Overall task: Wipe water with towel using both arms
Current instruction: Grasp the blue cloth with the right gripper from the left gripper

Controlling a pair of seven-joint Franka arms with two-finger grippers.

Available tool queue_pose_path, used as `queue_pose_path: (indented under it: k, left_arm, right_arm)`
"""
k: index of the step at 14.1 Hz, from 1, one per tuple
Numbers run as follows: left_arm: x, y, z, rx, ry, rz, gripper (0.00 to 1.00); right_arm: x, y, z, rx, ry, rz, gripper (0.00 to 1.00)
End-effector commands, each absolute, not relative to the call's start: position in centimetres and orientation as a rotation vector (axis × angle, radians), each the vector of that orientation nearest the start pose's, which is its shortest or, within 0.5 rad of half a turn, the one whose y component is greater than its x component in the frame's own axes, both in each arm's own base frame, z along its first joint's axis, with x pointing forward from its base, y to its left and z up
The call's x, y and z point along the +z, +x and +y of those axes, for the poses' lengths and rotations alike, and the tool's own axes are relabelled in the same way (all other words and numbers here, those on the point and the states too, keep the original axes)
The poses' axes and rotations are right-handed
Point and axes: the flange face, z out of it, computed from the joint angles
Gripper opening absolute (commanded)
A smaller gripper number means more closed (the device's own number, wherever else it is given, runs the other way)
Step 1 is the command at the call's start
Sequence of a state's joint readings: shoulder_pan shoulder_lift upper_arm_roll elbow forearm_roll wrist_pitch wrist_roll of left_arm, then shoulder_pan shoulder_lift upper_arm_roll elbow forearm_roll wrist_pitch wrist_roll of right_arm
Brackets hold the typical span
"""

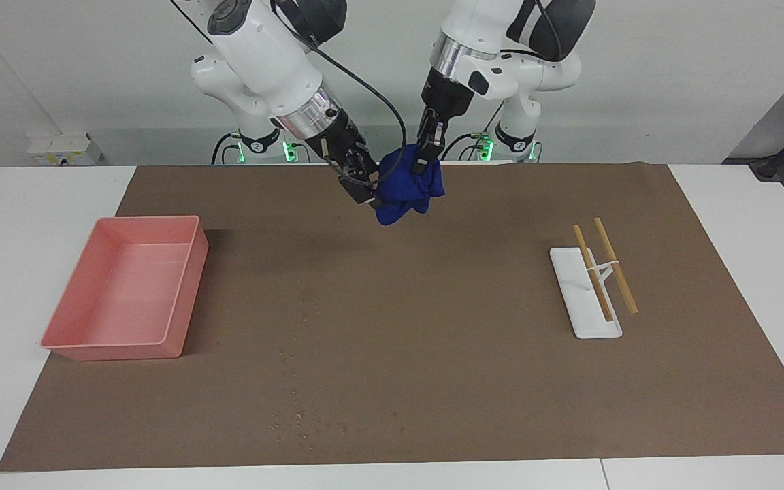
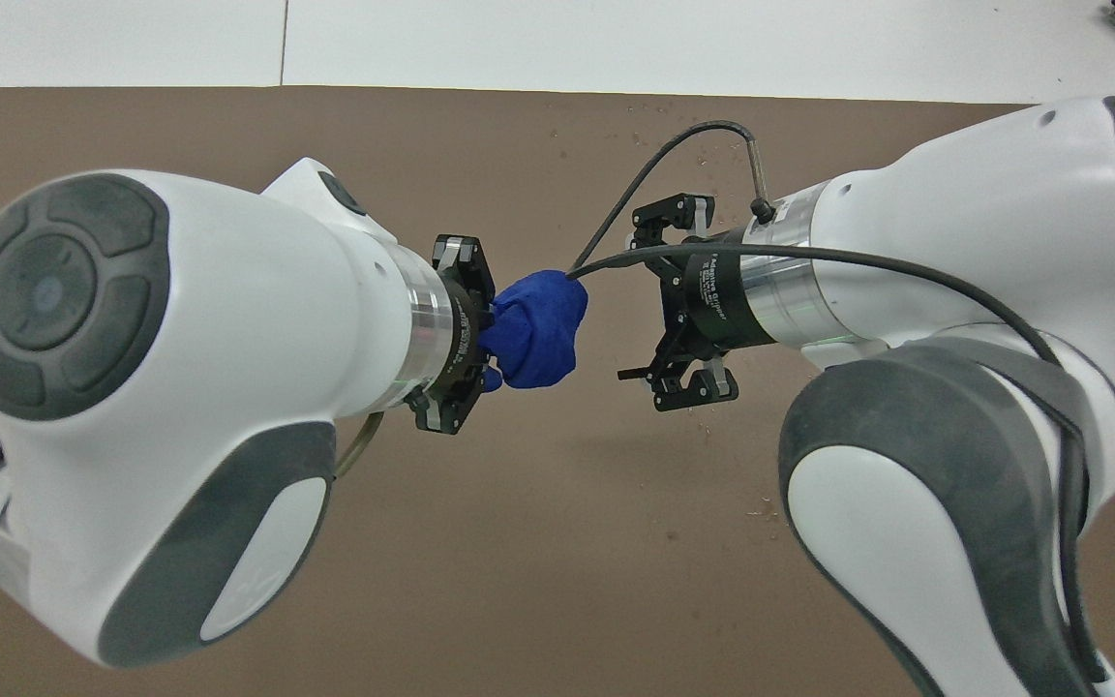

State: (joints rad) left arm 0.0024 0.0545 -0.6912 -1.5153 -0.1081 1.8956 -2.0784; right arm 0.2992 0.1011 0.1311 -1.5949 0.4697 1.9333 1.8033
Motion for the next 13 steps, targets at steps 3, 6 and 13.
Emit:
queue_pose_path:
  k: [3, 6, 13]
  left_arm:
    - [68.13, 44.5, -40.95, 0.048, -2.66, -2.411, 0.0]
    - [68.18, 44.7, -40.84, 0.037, -2.665, -2.418, 0.0]
    - [68.09, 44.63, -40.91, 0.035, -2.672, -2.406, 0.0]
  right_arm:
    - [59.12, 54.58, 29.29, 0.467, -1.939, 1.84, 0.95]
    - [59.4, 54.79, 29.17, 0.463, -1.933, 1.838, 0.49]
    - [59.94, 55.29, 28.42, 0.445, -1.926, 1.827, 0.0]
